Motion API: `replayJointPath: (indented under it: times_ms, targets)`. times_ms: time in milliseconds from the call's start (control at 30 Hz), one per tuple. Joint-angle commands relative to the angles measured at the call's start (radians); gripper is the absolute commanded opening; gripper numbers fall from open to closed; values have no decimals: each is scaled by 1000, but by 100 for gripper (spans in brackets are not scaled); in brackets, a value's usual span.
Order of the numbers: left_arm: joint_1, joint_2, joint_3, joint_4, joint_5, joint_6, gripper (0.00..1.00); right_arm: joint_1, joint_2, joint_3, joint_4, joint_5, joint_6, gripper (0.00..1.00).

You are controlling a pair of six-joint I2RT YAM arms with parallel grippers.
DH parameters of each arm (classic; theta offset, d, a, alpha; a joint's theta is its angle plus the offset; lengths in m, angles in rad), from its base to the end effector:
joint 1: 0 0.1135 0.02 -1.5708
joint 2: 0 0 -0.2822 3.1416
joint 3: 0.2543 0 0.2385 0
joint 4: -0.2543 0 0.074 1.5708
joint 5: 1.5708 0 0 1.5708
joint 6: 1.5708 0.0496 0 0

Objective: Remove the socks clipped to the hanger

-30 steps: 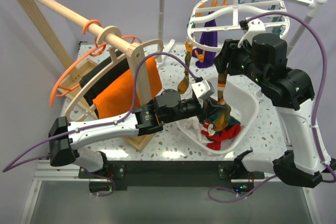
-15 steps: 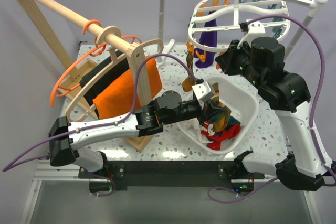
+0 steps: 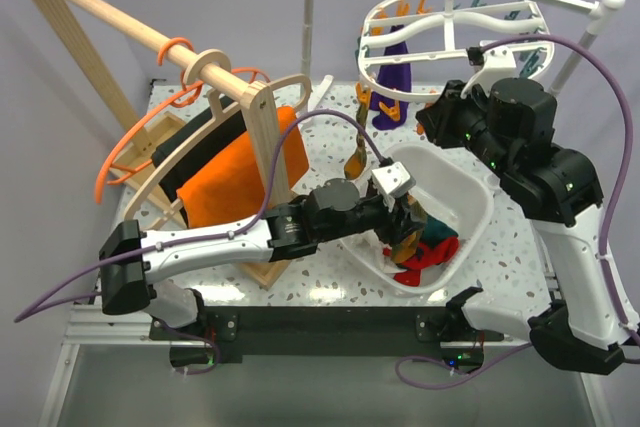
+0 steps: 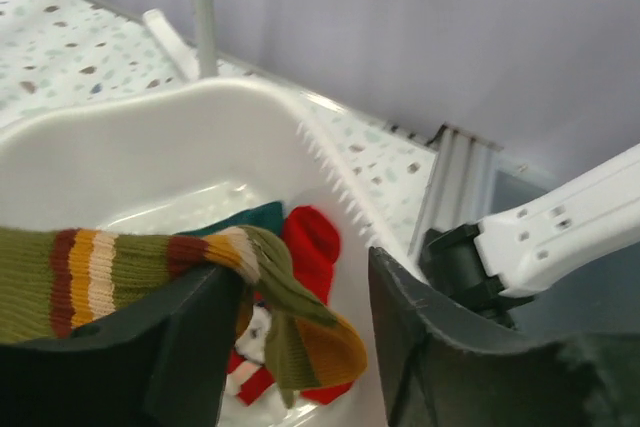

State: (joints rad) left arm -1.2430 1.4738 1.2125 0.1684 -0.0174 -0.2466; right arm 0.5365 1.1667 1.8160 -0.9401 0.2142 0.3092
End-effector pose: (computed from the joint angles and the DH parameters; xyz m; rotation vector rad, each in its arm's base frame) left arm 0.1149 -0.3351 0.3812 0.8419 1.5774 -1.0928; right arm 0.1549 0.0798 0.5252 -0.0632 1.8716 0.3873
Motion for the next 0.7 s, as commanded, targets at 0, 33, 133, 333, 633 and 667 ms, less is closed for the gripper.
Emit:
replayJointPath:
  times_ms: [0, 33, 133, 333, 633, 667]
  targets:
    - [5, 29, 21, -87, -104, -6, 67, 2, -30, -4, 11, -1, -12, 0]
    - [8, 29, 24, -101, -134, -6, 75, 2, -35, -6, 4, 1, -13, 0]
    - [17, 16, 19, -109, -209, -5, 88, 2, -39, -4, -11, 4, -24, 0]
    - [62, -10, 12, -116, -366, -5, 99, 0, -42, 6, -45, 16, -36, 0]
    - [155, 8, 9, -64, -575, 7, 100, -1, -48, 37, -69, -13, -24, 0]
    - [177, 31, 10, -53, -576, 19, 100, -1, -48, 39, -68, -15, -22, 0]
